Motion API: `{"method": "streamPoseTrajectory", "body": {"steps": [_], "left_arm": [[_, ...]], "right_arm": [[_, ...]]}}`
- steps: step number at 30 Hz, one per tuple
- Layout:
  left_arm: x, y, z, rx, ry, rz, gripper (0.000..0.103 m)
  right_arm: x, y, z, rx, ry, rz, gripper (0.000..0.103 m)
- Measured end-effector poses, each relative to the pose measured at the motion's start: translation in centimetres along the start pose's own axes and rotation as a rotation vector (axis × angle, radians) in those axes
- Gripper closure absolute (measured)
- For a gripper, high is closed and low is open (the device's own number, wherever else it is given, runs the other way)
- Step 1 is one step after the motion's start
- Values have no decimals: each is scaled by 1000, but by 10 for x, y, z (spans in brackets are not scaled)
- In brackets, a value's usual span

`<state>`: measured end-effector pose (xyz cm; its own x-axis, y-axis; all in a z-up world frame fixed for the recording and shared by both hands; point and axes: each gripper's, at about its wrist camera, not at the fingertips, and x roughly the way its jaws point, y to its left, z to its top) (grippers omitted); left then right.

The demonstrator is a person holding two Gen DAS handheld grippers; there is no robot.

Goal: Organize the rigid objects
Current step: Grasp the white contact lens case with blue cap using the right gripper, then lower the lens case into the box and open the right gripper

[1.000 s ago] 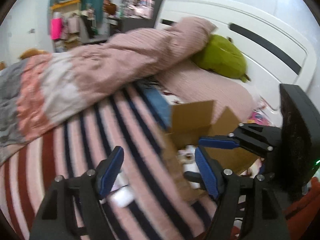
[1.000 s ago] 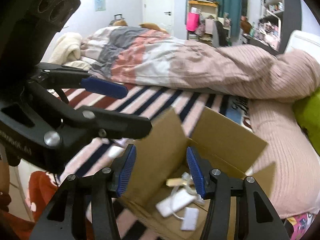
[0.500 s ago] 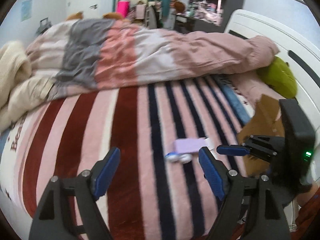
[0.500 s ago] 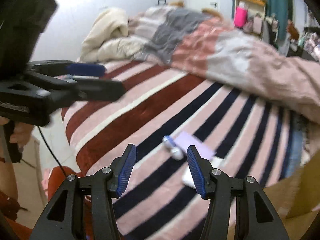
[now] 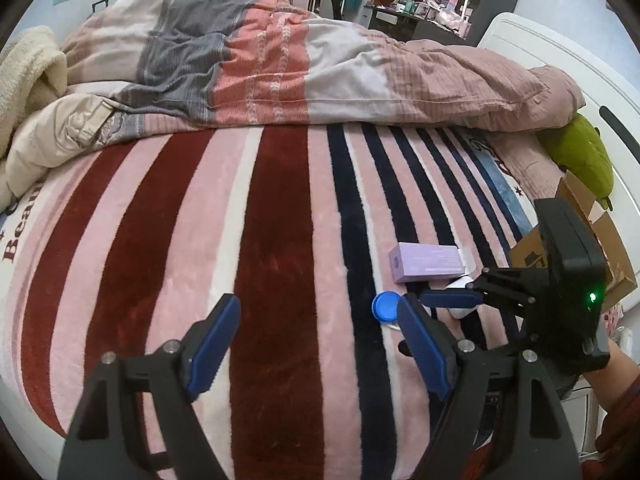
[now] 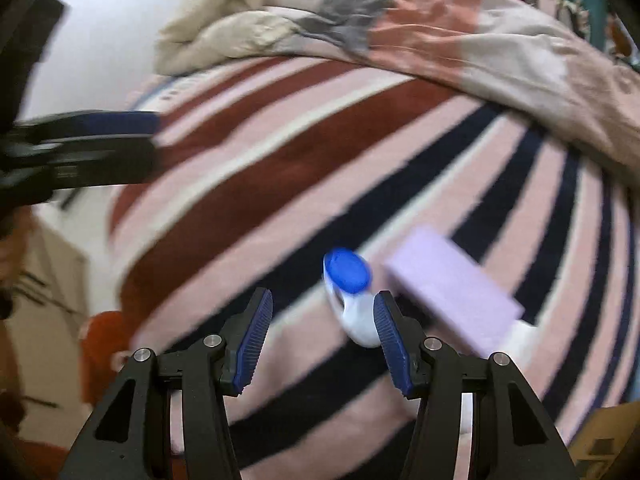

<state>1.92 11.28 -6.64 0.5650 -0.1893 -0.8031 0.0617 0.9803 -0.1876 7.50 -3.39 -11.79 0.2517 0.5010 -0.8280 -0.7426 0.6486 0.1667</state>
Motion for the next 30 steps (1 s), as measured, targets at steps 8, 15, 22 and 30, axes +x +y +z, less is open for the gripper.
{"method": "streamPoseTrajectory", "body": {"steps": [8,15,22,30], "left_arm": [[4,0,-1,-6,20,6,25],[1,-7,-1,-8,34,-15,25],[-20,-47,11,50,-12,-123,25],[-54,-114,39,137,-98,-357,62]], "right_arm": [[14,-5,-8,-61,36,-82,54],[19,6,-11,-139,18,-115,73],[-45,34,-6,-183,-136,-103,74],[-148,47,-15,-194,-362,-132,74]]}}
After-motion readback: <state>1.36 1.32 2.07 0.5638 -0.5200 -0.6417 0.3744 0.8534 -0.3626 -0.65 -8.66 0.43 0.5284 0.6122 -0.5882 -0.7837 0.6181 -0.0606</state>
